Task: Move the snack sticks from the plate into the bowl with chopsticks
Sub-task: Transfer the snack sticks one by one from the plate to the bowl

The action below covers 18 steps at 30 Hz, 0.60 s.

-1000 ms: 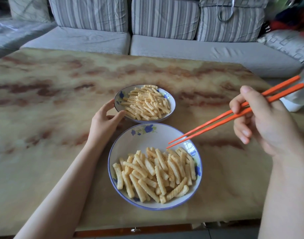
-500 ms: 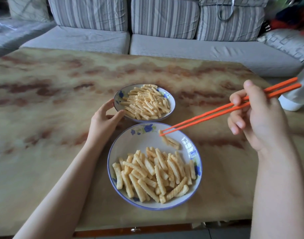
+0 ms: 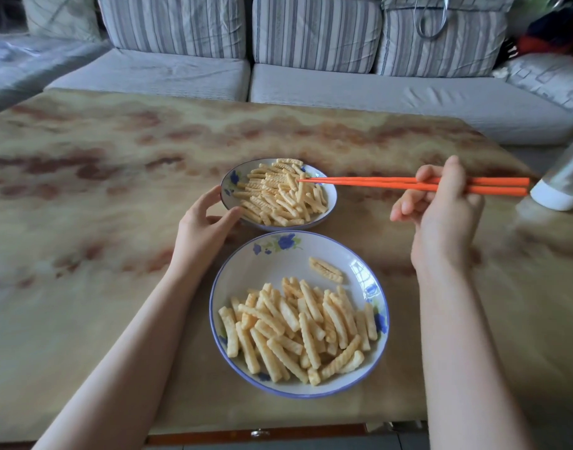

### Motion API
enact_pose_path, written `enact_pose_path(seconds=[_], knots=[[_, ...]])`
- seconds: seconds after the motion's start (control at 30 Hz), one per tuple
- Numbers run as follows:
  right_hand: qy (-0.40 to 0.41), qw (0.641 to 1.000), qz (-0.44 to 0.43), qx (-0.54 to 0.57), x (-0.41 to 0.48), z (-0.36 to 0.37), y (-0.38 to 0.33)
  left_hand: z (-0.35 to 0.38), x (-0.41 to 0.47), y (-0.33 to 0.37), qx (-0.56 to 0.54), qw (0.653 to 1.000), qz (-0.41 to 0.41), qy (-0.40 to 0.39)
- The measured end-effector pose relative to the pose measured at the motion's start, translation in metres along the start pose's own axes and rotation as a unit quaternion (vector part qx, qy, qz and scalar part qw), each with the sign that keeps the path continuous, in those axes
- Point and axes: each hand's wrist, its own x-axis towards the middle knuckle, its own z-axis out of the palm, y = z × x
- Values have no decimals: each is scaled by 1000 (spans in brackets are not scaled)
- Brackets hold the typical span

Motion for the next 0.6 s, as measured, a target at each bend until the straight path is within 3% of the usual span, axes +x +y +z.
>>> enact_pose_path(seconds=[0.33,0.6], knots=[[-73,995,-41,-60,3,-6,4,0,-1,1,1,1000,-6,1],[-176,980,-31,-91,7,-39,-26,-1,-1,2,2,1000,-14,-1]])
